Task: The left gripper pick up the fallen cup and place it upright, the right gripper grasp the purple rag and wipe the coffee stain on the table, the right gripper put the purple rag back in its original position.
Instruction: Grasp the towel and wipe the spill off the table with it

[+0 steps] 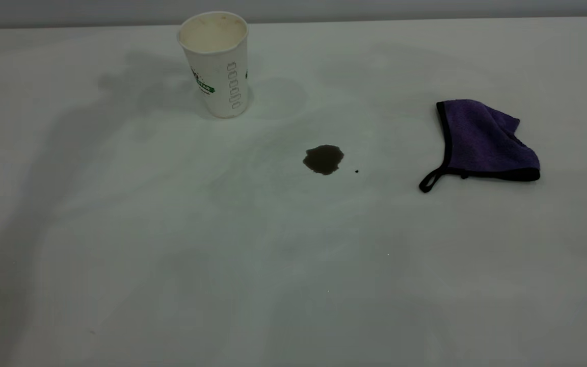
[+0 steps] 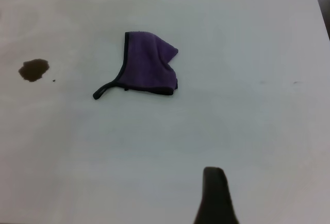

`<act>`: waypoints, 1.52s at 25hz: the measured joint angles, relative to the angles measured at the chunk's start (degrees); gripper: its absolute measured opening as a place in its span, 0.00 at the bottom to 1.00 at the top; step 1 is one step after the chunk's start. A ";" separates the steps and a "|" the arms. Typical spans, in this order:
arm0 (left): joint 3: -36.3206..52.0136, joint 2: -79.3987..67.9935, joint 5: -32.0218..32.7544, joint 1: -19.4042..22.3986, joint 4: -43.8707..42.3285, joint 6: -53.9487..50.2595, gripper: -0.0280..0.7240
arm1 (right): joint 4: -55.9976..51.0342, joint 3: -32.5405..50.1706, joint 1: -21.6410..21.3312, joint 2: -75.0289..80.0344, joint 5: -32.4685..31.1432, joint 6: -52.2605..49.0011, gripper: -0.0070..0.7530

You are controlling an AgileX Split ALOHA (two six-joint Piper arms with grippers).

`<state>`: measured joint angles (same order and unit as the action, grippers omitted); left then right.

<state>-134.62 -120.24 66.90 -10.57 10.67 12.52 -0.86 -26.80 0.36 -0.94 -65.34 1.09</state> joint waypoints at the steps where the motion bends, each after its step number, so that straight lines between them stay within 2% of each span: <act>1: 3.21 2.19 0.00 0.00 -0.03 -0.04 0.95 | 0.00 0.00 0.00 0.00 0.00 0.00 0.78; 5: 18.46 13.64 0.05 0.00 -0.10 -0.06 0.90 | 0.00 0.00 0.00 0.00 0.00 0.00 0.78; 12: 44.62 34.79 0.05 0.00 -0.46 -1.54 0.70 | 0.00 0.00 0.00 0.00 0.00 0.00 0.78; 18: 57.49 49.92 0.05 0.00 -0.80 -1.53 0.57 | 0.00 0.00 0.00 0.00 0.00 0.00 0.78; 27: 82.19 72.81 0.05 0.09 -0.80 -1.53 0.48 | 0.00 0.00 0.00 0.00 0.00 0.00 0.78; 29: 87.24 77.68 0.05 1.56 -0.80 -1.40 0.47 | 0.00 0.00 0.00 0.00 0.00 0.00 0.78; 34: 96.70 89.31 0.01 8.82 -1.54 -1.40 0.46 | 0.00 0.00 0.00 0.00 0.00 0.00 0.78; 38: 100.61 97.28 -0.27 10.49 -2.34 -1.83 0.46 | 0.00 0.00 0.00 0.00 0.00 0.00 0.78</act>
<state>-34.01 -22.96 66.63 -0.09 8.33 10.70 -0.86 -26.80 0.36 -0.94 -65.34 1.09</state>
